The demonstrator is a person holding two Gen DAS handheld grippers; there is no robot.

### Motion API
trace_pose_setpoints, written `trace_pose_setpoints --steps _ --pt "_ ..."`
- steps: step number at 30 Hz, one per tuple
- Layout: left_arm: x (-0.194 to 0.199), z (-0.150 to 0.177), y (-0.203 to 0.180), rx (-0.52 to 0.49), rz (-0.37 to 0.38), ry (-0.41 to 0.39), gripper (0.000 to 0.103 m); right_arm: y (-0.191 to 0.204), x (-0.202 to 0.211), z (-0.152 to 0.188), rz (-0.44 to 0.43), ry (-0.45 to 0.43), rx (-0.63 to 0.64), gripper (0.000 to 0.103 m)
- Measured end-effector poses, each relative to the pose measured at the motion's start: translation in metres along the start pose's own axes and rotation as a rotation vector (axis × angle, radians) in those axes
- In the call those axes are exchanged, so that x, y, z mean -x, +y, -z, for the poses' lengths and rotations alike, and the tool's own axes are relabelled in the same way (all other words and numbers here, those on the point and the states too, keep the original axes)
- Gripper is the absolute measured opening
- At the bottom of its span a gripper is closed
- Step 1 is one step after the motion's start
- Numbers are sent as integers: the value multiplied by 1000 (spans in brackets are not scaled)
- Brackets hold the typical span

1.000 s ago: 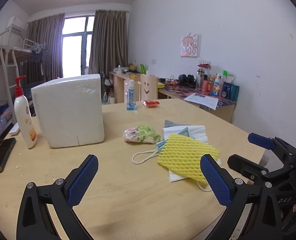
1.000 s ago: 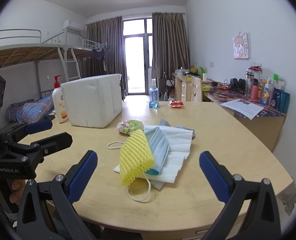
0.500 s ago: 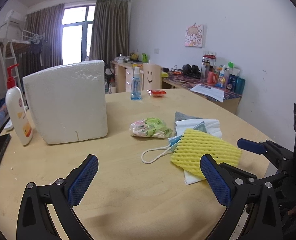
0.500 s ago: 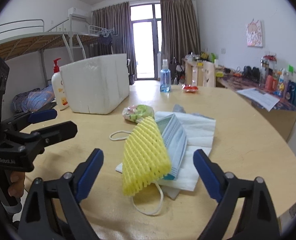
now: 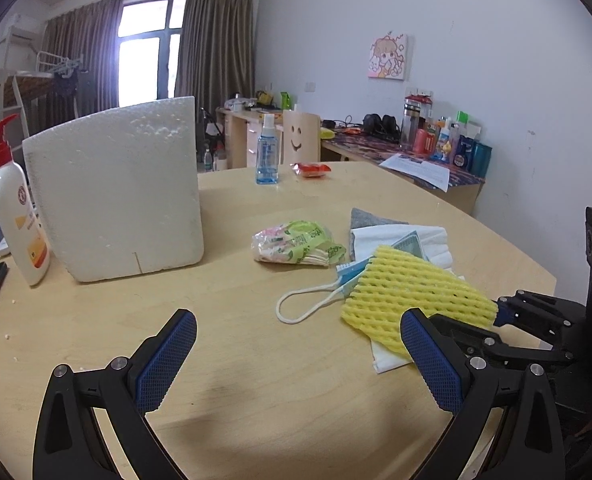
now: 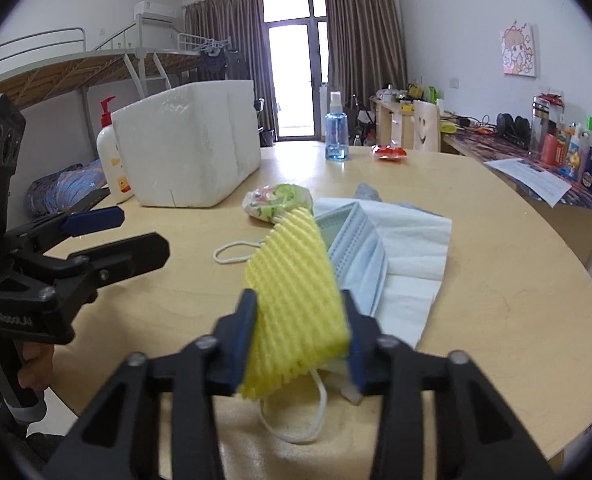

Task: Organize soft objects
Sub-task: 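Move the right gripper to the yellow foam net and close on it, then lift the yellow net with the right gripper while the left gripper grasps the blue mask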

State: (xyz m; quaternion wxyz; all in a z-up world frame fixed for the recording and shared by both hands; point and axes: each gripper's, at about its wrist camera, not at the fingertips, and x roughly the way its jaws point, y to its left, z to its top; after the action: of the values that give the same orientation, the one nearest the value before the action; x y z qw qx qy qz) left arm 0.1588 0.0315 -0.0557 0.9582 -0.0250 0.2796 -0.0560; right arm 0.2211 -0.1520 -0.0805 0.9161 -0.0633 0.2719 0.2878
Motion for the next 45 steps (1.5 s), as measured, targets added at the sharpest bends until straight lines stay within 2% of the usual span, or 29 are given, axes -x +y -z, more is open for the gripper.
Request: trace_pose_setpoints --steps 5,7,10,18,31,38,41,45 --pt "-2 0 -8 -17 8 7 102 -2 9 0 -18 -14 -5 15" --pt "-2 0 -12 -23 11 6 102 -4 13 0 -36 -16 -13 14" --pt "-1 -1 -19 -33 22 0 102 -6 17 0 -48 -27 -28 13" --pt "-4 -4 -37 -54 67 3 102 -16 47 -9 -21 -132 -44 14" --pt "-37 -13 -75 -84 113 46 102 -49 57 3 43 -159 -112 13" --pt "-57 -17 -91 -89 125 90 97 -66 60 14 54 -168 -143 14" --pt "-64 -20 -93 -82 108 98 96 -71 61 19 53 -168 -153 14" --pt "-78 -22 -95 -69 79 133 87 -76 60 24 56 -169 -165 14"
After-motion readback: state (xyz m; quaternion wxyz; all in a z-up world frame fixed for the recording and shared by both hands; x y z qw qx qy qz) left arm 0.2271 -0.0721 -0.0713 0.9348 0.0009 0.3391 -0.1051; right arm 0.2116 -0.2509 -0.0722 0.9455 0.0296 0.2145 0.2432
